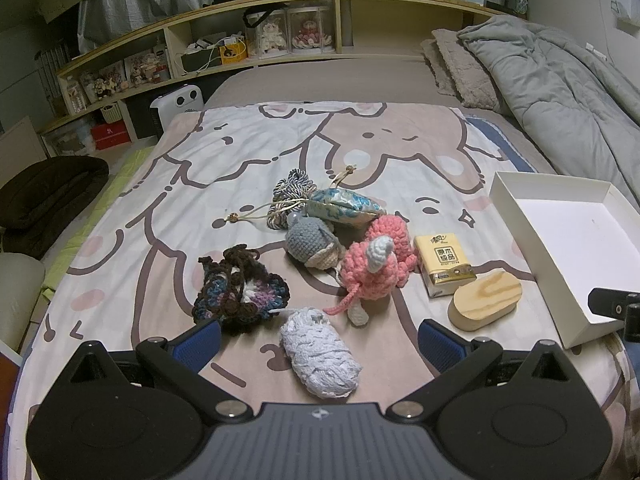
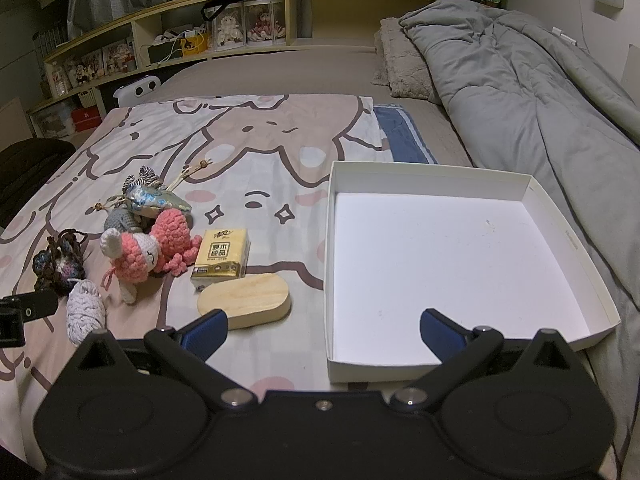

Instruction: Organize objects

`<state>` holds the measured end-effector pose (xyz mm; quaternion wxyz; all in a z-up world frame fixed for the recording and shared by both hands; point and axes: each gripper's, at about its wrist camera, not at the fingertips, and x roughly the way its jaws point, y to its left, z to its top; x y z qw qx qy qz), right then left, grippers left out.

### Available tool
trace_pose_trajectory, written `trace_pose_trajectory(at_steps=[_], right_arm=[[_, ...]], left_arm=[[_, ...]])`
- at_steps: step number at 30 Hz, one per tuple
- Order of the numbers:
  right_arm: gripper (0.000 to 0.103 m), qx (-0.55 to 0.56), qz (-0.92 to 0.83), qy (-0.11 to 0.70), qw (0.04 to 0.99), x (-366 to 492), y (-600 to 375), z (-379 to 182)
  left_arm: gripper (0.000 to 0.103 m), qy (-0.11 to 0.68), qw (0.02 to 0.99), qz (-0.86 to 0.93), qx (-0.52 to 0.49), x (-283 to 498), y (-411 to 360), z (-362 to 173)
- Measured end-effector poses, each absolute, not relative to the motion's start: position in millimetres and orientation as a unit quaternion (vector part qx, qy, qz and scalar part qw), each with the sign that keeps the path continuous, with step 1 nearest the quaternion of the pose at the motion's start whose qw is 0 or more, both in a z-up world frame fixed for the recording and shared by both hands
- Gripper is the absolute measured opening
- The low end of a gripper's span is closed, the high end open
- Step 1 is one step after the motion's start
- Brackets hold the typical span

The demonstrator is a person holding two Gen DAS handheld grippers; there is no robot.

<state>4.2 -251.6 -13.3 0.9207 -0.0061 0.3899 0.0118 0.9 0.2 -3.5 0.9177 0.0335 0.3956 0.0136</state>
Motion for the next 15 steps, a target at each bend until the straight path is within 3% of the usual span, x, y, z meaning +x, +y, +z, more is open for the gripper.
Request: trace_pose_trajectory(at_steps=[15], right_arm=[[0.103, 0.0, 0.013, 0.372, 0.928, 2.9, -252.4, -12.6]], left_arm=[[0.103, 0.395, 0.918, 0.019, 0.028, 3.8, -0.8, -9.2]])
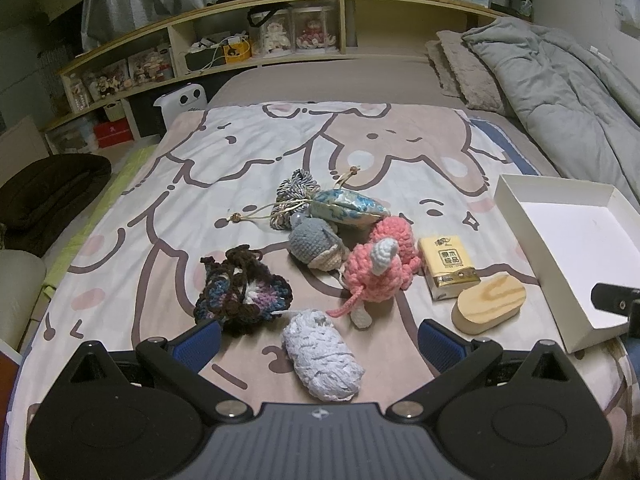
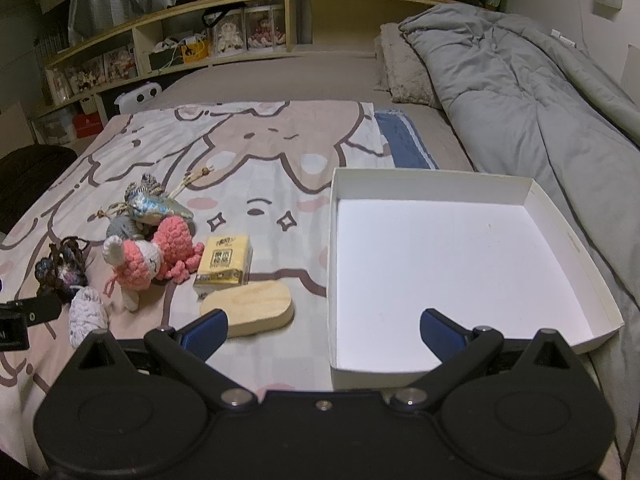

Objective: Organize objects
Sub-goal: 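Lower the left tool onto the white-grey yarn ball while the right tool approaches the wooden block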

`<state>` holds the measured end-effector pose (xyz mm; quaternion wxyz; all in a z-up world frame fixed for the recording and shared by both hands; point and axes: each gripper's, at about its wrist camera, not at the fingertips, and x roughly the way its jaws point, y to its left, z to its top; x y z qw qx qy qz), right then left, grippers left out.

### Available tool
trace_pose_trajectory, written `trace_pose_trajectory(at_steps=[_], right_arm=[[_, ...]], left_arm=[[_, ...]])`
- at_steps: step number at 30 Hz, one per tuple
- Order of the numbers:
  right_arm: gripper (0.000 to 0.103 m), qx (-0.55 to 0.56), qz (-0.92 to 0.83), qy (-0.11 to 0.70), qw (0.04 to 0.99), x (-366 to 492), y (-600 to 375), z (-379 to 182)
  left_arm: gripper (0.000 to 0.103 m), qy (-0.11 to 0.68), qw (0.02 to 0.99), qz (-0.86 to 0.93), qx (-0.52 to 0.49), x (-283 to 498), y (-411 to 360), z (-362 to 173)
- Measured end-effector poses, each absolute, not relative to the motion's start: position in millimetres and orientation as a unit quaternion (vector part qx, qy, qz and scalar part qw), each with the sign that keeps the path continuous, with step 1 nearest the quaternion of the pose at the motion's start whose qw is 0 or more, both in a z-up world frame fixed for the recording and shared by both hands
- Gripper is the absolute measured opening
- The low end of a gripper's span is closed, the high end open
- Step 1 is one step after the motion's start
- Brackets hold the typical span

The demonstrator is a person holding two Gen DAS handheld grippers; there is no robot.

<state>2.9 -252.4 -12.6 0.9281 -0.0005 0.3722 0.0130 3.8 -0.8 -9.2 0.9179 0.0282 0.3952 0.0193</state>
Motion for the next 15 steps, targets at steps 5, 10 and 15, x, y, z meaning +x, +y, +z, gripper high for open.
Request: trace_pose_trajectory(at_steps=[5, 10, 15], right_arm=[[0.103, 0.005, 0.022, 0.351, 0.936, 11, -248, -9], [0.103, 0.01, 0.047, 0.338, 0.94, 22, -242, -8], [0.103, -0.004, 0.054, 0.325, 0.944, 35, -234, -11]], left_arm=[[0.103, 0.395, 0.918, 0.032, 0.014, 10, 6, -10], [0.103, 0.402, 0.914, 0.046, -0.006, 19, 13, -15], [0.103, 0.421, 0.905, 0.062, -0.028, 29, 19, -24]])
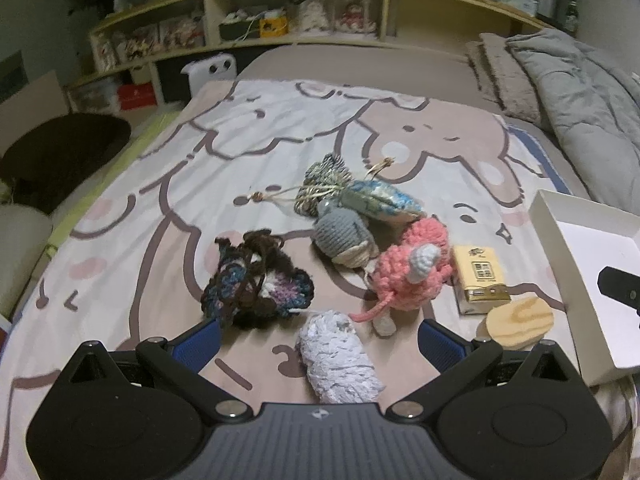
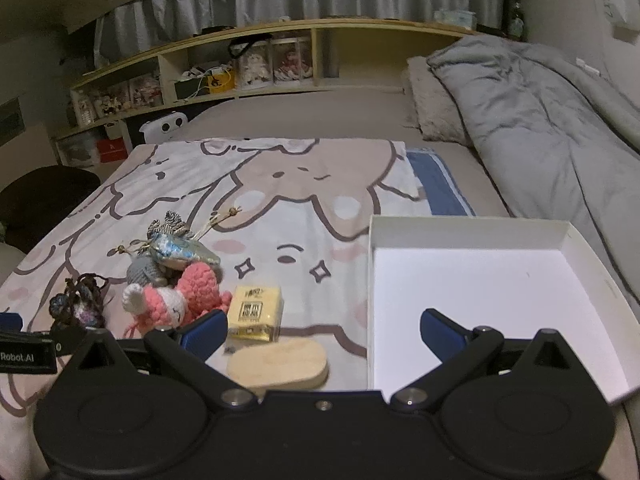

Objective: Organize objects
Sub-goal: 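Lower the left tool onto the white-grey yarn ball while the right tool approaches the wooden block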

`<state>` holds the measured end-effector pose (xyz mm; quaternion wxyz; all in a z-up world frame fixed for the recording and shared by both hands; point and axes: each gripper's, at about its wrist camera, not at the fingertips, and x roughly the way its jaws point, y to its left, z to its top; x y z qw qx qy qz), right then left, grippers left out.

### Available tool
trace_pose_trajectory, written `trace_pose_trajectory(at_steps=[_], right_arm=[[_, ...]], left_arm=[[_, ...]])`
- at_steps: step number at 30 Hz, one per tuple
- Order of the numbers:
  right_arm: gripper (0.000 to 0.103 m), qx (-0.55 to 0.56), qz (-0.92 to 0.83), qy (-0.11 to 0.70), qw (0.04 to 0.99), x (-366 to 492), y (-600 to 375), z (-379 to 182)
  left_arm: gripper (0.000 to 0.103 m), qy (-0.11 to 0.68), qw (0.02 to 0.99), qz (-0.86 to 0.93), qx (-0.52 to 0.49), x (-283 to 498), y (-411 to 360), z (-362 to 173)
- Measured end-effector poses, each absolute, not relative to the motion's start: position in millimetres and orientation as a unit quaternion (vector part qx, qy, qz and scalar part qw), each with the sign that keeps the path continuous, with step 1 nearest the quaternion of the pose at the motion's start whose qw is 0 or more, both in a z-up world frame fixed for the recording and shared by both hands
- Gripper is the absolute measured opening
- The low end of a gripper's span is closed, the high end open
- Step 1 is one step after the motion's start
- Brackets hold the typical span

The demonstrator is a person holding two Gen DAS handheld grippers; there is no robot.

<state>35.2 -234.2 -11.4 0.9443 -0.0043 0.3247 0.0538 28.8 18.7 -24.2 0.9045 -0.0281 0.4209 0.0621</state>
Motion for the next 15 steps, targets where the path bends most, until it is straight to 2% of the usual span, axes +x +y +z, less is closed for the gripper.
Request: trace_pose_trajectory(at_steps=[6, 15], right_arm=[[0.103, 0.015, 0.071, 0.344, 0.936, 58, -236, -22], [0.103, 0.036, 0.124, 0.383, 0.915, 82, -226, -40]], left_arm=[[0.102, 0.446, 0.887, 0.101, -0.057, 36, 29, -39], [0.083, 0.471, 0.873, 0.086, -0.089, 40, 28, -60]])
